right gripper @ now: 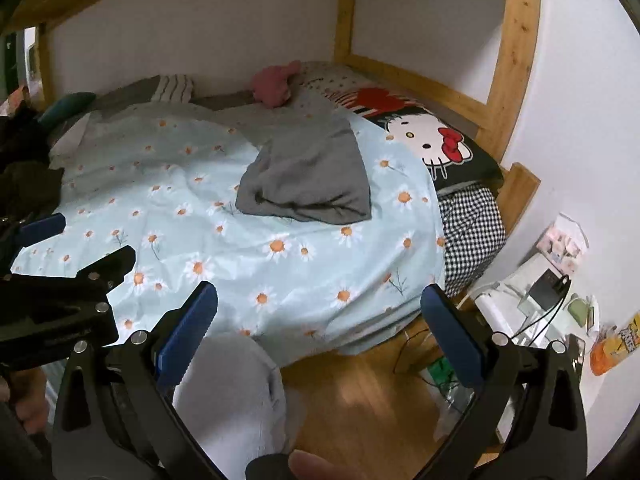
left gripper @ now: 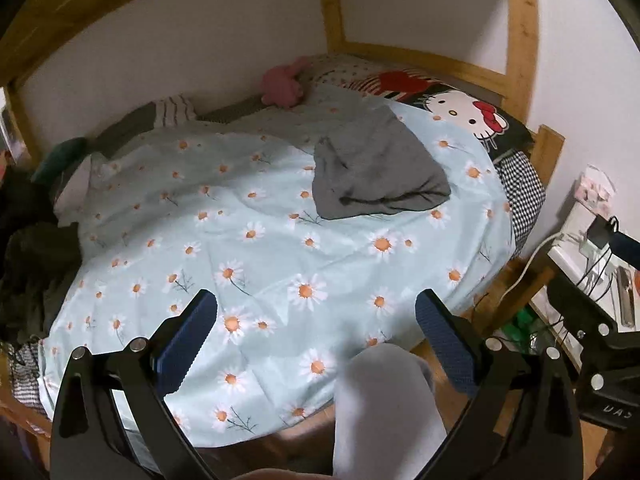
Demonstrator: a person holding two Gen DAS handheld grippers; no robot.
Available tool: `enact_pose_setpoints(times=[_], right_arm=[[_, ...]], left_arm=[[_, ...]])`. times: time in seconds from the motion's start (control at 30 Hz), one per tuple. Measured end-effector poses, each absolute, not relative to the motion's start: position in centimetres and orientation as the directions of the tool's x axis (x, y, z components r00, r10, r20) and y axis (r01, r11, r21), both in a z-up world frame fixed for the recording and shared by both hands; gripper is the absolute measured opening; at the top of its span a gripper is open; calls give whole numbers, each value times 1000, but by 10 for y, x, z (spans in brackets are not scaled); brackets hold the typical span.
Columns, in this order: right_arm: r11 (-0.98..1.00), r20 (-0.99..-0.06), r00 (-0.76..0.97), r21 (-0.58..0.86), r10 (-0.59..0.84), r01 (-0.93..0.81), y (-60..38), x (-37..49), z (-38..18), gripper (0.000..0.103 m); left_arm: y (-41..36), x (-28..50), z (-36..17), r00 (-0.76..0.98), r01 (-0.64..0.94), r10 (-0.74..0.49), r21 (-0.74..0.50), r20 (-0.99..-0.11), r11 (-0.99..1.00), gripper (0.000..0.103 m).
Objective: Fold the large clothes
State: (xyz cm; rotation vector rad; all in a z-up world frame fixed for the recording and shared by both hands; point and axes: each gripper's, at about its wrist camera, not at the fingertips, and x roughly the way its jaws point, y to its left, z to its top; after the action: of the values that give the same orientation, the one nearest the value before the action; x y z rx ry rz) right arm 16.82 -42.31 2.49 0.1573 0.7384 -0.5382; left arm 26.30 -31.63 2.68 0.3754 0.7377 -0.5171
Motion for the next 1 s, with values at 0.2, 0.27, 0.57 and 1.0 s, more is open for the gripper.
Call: enact_pose_setpoints(times=[0.2,0.27,0.57,1.0], right_arm=[[849,-695,596,-40,-403,527,-431,160,17,100],[848,-700,591,-39,-401,529,-434,162,14,100],[859,-698,601,-39,-389,511,-428,164,14,100],[861,-701,602,-36,-384,507,-428,164,14,100]], left_arm=[[-312,259,25,612,586,-323,140,-722,798,98],[-308,259,24,607,590,-328,135,-724,796,98],[-300,258,22,590,599,-345,109,-730,793,98],[-308,257,16,573,615,-347,109,-743,781,98]])
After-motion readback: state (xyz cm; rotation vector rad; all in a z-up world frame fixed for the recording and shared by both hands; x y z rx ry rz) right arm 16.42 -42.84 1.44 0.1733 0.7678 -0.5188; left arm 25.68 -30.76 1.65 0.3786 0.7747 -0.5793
